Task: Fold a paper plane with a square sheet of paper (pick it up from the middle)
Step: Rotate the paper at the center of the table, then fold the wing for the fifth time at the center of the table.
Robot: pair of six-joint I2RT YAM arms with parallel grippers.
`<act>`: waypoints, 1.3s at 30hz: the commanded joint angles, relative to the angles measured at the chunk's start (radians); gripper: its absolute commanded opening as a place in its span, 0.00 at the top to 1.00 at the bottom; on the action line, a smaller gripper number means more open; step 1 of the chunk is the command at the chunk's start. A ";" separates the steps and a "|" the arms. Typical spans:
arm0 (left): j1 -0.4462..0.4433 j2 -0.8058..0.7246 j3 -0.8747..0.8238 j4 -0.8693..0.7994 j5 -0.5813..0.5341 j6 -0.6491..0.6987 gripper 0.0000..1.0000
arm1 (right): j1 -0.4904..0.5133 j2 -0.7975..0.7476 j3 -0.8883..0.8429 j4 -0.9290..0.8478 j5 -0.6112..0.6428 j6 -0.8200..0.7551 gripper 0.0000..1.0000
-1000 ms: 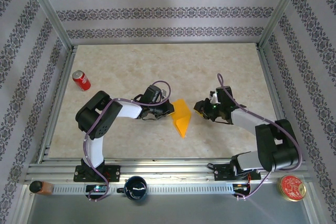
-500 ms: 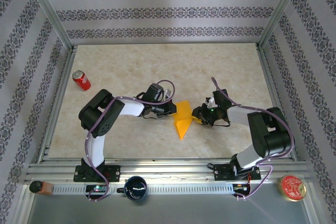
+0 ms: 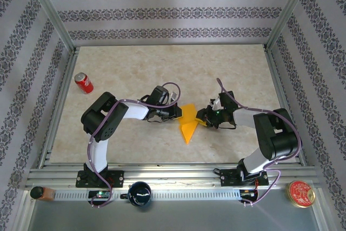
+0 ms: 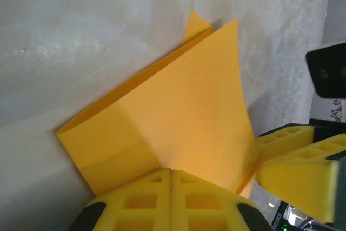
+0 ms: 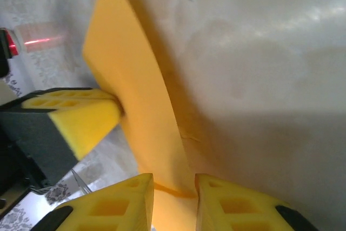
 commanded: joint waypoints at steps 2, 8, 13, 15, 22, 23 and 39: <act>-0.007 0.008 0.015 -0.061 0.021 0.033 0.98 | -0.001 -0.002 0.046 0.046 -0.040 -0.031 0.71; -0.008 0.005 0.013 -0.059 0.019 0.033 0.98 | -0.014 0.089 0.116 0.005 -0.110 -0.122 0.73; -0.007 0.001 0.010 -0.066 0.014 0.038 0.98 | -0.016 0.143 0.164 -0.038 -0.155 -0.188 0.75; -0.007 -0.001 0.007 -0.064 0.010 0.038 0.98 | -0.020 0.162 0.181 -0.051 -0.182 -0.217 0.75; -0.007 0.000 0.008 -0.067 0.009 0.037 0.98 | -0.039 0.230 0.234 -0.105 -0.233 -0.282 0.78; -0.007 -0.003 0.007 -0.062 0.009 0.032 0.98 | -0.041 0.239 0.245 -0.125 -0.228 -0.290 0.81; 0.000 -0.116 -0.022 0.050 -0.017 -0.139 0.81 | 0.042 0.038 0.029 0.181 0.088 0.165 0.99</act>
